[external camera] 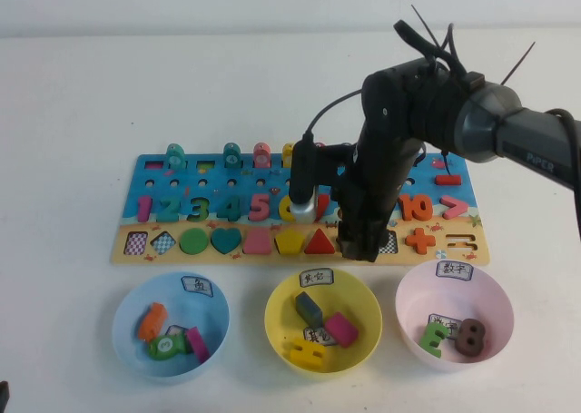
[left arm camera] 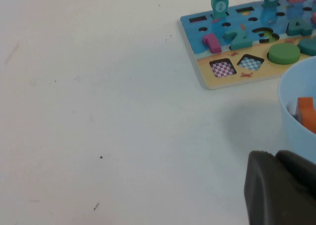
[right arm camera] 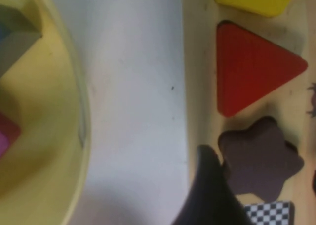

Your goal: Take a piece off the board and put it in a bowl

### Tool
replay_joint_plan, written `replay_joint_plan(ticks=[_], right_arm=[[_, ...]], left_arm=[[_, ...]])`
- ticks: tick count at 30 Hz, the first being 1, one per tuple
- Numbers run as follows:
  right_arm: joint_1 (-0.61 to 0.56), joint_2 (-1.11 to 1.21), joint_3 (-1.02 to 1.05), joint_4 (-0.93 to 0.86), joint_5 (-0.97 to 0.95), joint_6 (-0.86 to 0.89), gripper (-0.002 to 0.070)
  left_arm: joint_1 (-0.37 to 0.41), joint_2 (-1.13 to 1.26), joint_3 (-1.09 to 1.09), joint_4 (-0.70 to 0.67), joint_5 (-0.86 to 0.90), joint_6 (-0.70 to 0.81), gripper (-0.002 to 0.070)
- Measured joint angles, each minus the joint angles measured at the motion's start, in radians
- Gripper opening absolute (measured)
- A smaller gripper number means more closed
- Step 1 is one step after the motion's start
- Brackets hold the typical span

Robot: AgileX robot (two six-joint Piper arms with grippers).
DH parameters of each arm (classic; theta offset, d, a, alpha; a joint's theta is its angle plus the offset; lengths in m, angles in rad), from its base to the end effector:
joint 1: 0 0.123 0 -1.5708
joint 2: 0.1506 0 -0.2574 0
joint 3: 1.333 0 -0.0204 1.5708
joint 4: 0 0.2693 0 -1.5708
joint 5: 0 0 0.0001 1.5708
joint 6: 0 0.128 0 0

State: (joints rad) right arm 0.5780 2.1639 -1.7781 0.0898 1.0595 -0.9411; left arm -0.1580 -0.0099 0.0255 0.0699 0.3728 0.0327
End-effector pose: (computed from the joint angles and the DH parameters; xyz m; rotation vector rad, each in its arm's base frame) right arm 0.3837 0.2623 0.1280 -1.9706 2.1506 0.0629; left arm 0.1333 -0.0179 0.1608 0.2213 1.8580 -0.0177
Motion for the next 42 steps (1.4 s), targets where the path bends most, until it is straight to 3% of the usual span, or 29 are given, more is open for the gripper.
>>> replay_joint_plan(ticks=[9, 15, 42], right_arm=[[0.0, 0.015, 0.0, 0.0, -0.031, -0.001, 0.0386], [0.0, 0.015, 0.0, 0.002, -0.028, -0.001, 0.0283], [0.0, -0.091, -0.048, -0.005, 0.152, -0.001, 0.0283]], left_arm=[[0.0, 0.0, 0.0, 0.0, 0.0, 0.0, -0.0004], [0.0, 0.0, 0.0, 0.0, 0.0, 0.0, -0.0004], [0.0, 0.0, 0.0, 0.0, 0.0, 0.0, -0.0004]])
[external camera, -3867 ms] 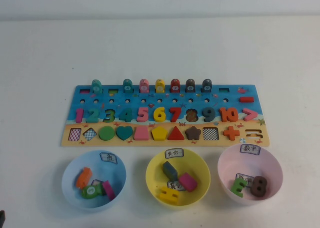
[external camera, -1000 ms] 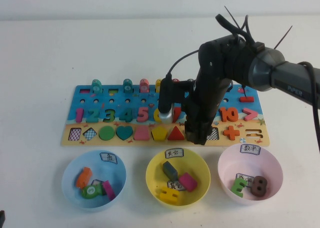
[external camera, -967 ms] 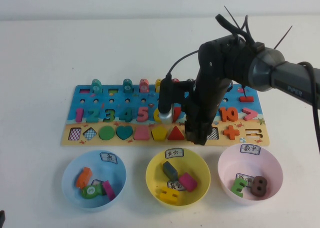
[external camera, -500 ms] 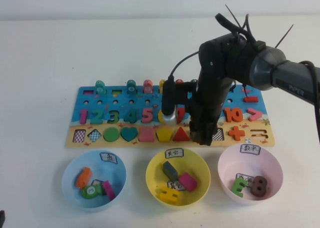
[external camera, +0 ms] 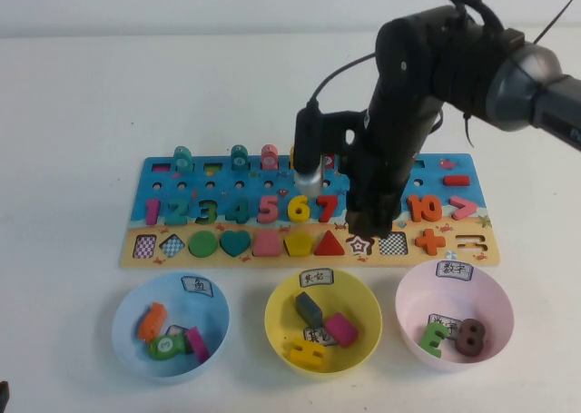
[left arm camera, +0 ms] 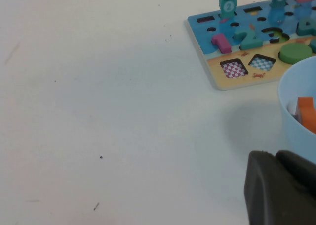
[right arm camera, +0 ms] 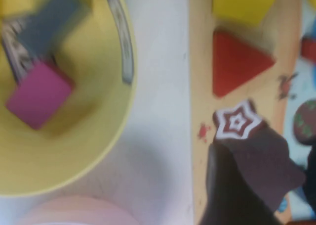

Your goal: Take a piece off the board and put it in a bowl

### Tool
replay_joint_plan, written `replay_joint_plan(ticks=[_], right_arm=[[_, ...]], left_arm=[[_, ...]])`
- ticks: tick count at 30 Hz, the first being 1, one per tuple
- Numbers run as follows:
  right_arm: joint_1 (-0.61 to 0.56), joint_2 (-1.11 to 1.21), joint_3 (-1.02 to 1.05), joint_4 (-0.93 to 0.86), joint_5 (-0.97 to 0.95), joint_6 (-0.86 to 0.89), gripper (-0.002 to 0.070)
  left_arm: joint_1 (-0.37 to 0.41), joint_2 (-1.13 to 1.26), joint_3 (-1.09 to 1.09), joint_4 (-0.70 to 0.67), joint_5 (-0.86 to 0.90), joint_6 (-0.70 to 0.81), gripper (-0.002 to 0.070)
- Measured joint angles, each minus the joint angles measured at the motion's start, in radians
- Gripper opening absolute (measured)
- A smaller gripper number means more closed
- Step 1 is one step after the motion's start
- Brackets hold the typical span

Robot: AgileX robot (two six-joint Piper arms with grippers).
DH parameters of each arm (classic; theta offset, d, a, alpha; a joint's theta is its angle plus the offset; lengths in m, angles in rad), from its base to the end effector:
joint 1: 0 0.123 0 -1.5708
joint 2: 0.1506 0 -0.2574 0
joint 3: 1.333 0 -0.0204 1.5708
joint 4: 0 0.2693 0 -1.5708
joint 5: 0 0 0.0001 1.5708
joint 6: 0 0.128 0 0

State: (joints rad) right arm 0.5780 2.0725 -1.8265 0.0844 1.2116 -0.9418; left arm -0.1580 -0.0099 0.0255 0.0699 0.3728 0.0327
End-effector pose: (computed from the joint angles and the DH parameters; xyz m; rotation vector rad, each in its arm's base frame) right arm 0.3721 0.2548 0.1801 -1.9945 2.1452 0.0649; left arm 0.1333 -0.0179 0.1608 0.2213 1.8580 -0.0177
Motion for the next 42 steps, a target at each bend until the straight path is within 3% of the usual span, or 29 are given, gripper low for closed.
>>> replay_joint_plan(ticks=[7, 18, 30, 32, 35, 37, 40, 42], right_arm=[[0.034, -0.097, -0.034, 0.055, 0.014, 0.0, 0.0283], [0.274, -0.142, 0.057, -0.013, 0.018, 0.048, 0.0283], [0.282, -0.136, 0.189, 0.02, 0.018, 0.05, 0.0283], [0.282, -0.128, 0.189, 0.038, 0.018, 0.05, 0.0314], [0.282, -0.123, 0.189, 0.045, 0.018, 0.052, 0.0435], [0.282, -0.123, 0.189, 0.045, 0.018, 0.052, 0.0473], [0.282, -0.123, 0.176, 0.029, 0.018, 0.081, 0.0392], [0.28, -0.132, 0.152, 0.008, 0.018, 0.137, 0.0202]], left_arm=[[0.0, 0.0, 0.0, 0.0, 0.0, 0.0, -0.0005], [0.0, 0.0, 0.0, 0.0, 0.0, 0.0, -0.0004], [0.0, 0.0, 0.0, 0.0, 0.0, 0.0, -0.0004], [0.0, 0.0, 0.0, 0.0, 0.0, 0.0, -0.0004], [0.0, 0.0, 0.0, 0.0, 0.0, 0.0, -0.0004], [0.0, 0.0, 0.0, 0.0, 0.0, 0.0, -0.0004], [0.0, 0.0, 0.0, 0.0, 0.0, 0.0, -0.0004], [0.0, 0.0, 0.0, 0.0, 0.0, 0.0, -0.0004]])
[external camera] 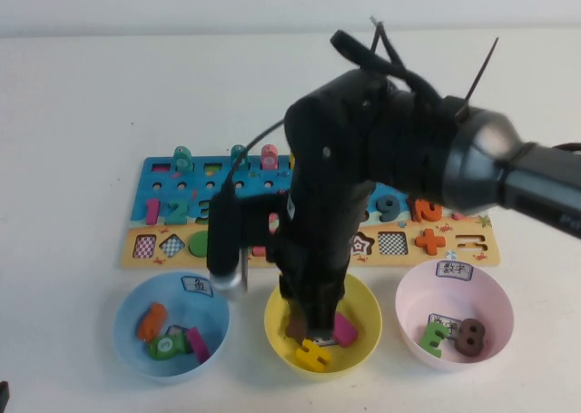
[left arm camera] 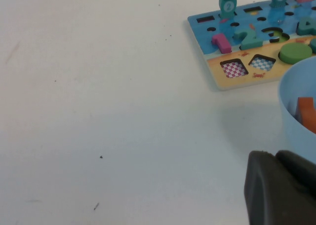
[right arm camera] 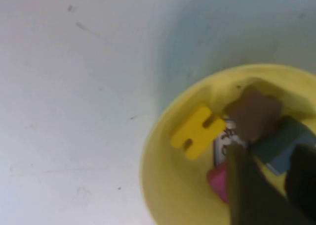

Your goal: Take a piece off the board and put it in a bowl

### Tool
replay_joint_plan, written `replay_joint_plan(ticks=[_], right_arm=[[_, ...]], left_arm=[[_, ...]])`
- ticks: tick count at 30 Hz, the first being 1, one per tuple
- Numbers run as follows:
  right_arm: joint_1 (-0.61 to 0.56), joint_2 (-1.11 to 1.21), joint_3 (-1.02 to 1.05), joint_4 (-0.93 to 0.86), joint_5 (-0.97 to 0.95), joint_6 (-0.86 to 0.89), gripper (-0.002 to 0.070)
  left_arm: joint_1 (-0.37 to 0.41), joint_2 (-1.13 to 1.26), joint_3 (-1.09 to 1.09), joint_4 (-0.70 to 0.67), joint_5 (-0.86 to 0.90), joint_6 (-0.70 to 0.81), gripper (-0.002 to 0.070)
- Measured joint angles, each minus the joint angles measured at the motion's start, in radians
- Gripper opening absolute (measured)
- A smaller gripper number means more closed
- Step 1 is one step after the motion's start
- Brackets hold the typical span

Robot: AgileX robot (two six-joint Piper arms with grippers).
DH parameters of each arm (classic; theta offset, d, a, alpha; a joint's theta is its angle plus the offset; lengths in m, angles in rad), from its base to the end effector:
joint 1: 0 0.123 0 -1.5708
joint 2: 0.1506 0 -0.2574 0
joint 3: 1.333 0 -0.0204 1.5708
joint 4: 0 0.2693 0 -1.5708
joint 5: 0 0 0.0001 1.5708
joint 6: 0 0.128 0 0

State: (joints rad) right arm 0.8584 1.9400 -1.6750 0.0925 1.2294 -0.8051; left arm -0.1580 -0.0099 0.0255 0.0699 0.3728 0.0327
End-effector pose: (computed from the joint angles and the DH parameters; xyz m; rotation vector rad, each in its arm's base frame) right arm 0.2644 0.3231 0.1930 -2.1765 2.0316 0.1401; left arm 0.1333 -0.0179 0.1608 0.2213 1.8580 -0.0177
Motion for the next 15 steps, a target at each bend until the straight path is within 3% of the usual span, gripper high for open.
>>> replay_joint_plan(ticks=[2, 5, 10, 15], right_arm=[[-0.002, -0.029, -0.011, -0.013, -0.002, 0.074, 0.009], [-0.026, -0.1, -0.006, 0.019, -0.002, 0.154, 0.0013], [-0.1, -0.295, 0.103, 0.124, -0.017, 0.222, -0.001], [-0.109, -0.524, 0.291, 0.164, -0.2, 0.27, -0.0015]], left_arm=[[0.0, 0.0, 0.0, 0.0, 0.0, 0.0, -0.0005], [0.0, 0.0, 0.0, 0.0, 0.0, 0.0, -0.0004], [0.0, 0.0, 0.0, 0.0, 0.0, 0.0, -0.0004], [0.0, 0.0, 0.0, 0.0, 0.0, 0.0, -0.0004]])
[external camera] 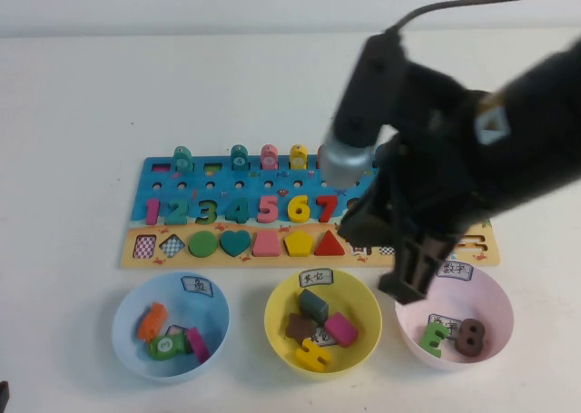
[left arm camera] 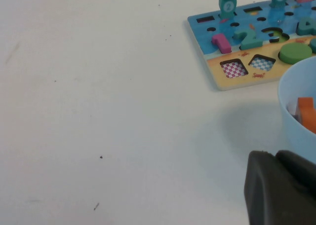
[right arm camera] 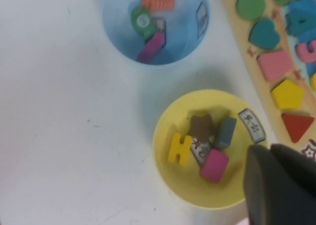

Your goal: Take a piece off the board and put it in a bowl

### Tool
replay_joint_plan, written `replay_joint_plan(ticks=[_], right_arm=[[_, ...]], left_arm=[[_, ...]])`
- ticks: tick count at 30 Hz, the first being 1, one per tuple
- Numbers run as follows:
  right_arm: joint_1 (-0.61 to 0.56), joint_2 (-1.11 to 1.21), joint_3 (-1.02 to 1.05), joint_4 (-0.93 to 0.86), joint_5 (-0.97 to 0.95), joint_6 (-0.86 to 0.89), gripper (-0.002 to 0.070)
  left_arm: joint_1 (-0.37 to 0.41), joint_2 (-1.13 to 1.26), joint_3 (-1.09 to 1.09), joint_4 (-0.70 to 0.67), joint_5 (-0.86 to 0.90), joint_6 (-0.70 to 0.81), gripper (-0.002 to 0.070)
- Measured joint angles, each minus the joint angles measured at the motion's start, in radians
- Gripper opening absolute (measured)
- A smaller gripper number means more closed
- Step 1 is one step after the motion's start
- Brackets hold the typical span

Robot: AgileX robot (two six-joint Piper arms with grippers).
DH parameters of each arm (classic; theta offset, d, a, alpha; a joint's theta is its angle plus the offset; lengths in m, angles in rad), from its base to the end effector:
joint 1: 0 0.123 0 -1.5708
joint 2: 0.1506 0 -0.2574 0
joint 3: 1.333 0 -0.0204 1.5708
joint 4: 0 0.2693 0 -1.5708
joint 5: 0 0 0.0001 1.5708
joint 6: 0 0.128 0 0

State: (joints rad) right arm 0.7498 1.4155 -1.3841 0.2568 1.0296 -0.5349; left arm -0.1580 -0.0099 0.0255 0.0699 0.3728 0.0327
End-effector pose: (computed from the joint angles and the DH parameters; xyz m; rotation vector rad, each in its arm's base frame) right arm 0.2285 0.2509 0.3135 -1.4590 2.0880 0.4159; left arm 0.1333 -0.0179 0.1608 0.2213 1.8580 -0.0177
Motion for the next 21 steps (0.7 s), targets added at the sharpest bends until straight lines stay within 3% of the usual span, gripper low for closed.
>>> replay_joint_plan(ticks=[3, 10, 21], right_arm=[[0.0, -0.103, 0.102, 0.006, -0.091, 0.023, -0.0015], [-0.031, -0.275, 0.283, -0.036, -0.109, 0.125, -0.0015], [-0.069, -0.675, 0.842, -0.109, -0.89, 0.137, -0.0016]], left_arm=[[0.0, 0.0, 0.0, 0.0, 0.0, 0.0, -0.0004], [0.0, 0.0, 0.0, 0.0, 0.0, 0.0, -0.0004], [0.0, 0.0, 0.0, 0.0, 0.0, 0.0, -0.0004]])
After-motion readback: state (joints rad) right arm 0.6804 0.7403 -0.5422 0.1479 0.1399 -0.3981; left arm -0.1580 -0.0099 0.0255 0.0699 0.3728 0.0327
